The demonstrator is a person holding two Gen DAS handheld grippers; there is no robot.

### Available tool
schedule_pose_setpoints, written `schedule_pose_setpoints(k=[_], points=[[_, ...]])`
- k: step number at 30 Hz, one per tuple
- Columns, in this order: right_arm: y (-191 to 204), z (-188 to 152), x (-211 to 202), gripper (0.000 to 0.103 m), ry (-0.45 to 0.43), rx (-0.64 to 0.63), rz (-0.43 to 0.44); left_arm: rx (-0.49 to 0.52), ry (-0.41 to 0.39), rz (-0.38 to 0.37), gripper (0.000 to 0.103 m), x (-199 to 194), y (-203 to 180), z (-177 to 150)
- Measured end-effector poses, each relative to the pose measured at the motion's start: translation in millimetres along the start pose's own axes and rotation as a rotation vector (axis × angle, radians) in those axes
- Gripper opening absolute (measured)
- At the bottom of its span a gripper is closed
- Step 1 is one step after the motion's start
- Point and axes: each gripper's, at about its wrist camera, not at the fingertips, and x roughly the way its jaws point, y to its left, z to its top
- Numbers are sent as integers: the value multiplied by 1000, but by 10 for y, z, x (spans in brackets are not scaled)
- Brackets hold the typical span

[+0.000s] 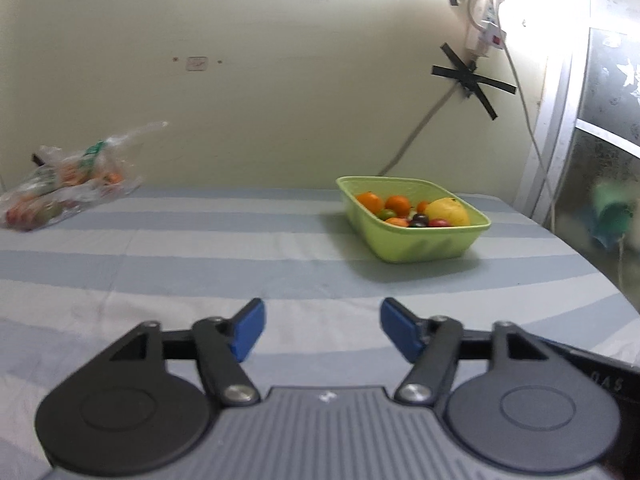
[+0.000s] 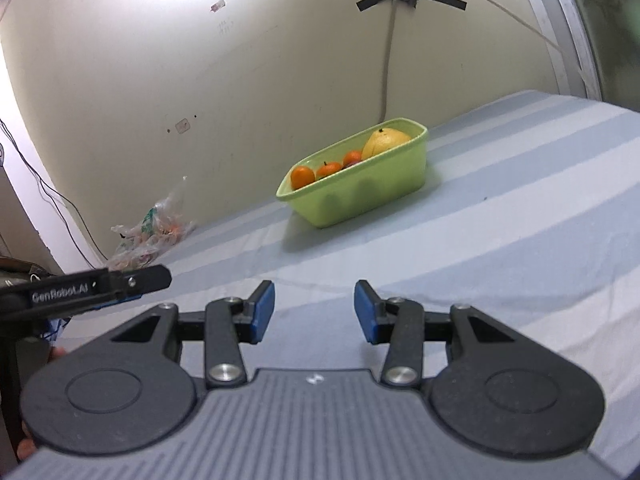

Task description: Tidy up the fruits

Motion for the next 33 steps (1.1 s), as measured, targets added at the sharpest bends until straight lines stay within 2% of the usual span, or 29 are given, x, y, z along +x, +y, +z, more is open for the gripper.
schedule_pose_setpoints(k=[2, 10, 16, 20, 28, 33], points=[[32, -12, -33, 47, -3, 1, 1, 5, -20, 32, 91, -41, -4, -11], [150, -19, -119, 48, -14, -19, 31, 41, -53, 79, 102, -158, -50, -61], [168, -26, -124, 52, -12, -22, 35, 67, -43, 87, 103, -163, -99, -79], [143, -33, -114, 52, -8, -13, 30, 48, -6, 88, 103, -127, -91, -83], [90, -38, -101, 54, -19, 6, 13, 17, 33, 163, 103, -51, -15, -109], [61, -50, -61, 54, -17, 18, 10, 77, 9, 254, 103, -49, -46, -135]])
